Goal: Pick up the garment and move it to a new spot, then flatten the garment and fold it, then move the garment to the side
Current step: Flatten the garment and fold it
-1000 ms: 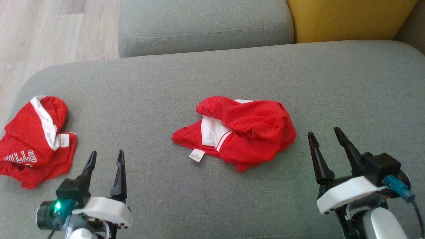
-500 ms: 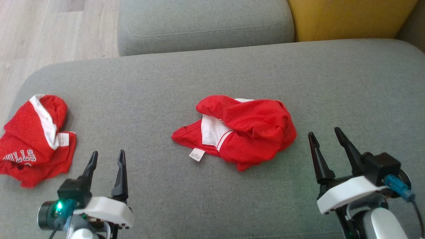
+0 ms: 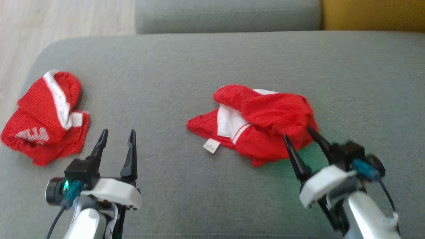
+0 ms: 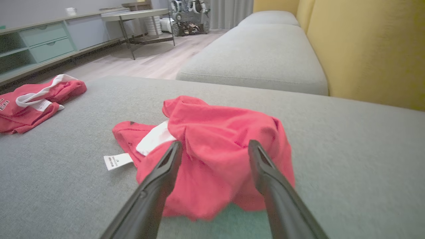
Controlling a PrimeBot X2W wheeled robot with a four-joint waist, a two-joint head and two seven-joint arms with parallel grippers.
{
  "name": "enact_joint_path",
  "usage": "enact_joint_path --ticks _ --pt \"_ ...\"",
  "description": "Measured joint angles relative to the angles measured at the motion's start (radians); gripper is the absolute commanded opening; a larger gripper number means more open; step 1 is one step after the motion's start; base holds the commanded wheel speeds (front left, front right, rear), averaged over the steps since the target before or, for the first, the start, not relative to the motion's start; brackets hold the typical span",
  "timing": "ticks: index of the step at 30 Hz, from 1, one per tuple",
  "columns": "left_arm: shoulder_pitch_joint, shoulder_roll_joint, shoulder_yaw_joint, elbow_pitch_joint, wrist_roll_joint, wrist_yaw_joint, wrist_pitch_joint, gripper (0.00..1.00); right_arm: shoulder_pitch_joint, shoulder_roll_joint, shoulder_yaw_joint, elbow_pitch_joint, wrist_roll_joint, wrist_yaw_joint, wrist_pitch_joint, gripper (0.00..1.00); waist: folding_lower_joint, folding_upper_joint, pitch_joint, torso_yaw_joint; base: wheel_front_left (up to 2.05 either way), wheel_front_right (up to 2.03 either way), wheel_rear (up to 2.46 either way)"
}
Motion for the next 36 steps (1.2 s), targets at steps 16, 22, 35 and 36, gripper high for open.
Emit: enact_joint_path --ticks 16,22,35,36 --pt "-0.072 -0.033 0.001 0.036 0.009 -0.016 -0.015 1.00 -0.178 -0.032 -0.029 0.217 -0.056 0.000 -0.009 0.00 0.0000 0.0000 0.077 0.081 0.00 0.00 0.00" --pt "-0.074 -0.038 0.019 0.033 0.010 -0.017 -0.016 1.00 -0.200 -0.041 -0.190 0.180 -0.081 0.000 -0.014 0.00 0.0000 0.0000 0.086 0.062 0.00 0.00 0.00" --pt "-0.114 -0.067 0.033 0.020 0.037 -0.035 -0.016 1.00 -0.300 -0.063 -0.519 0.379 -0.067 0.000 0.017 1.00 0.0000 0.0000 0.151 0.061 0.00 0.00 0.00" --pt "-0.115 -0.067 0.035 0.020 0.037 -0.036 -0.016 1.00 -0.303 -0.061 -0.533 0.406 -0.066 0.000 0.023 1.00 0.0000 0.0000 0.154 0.060 0.00 0.00 0.00"
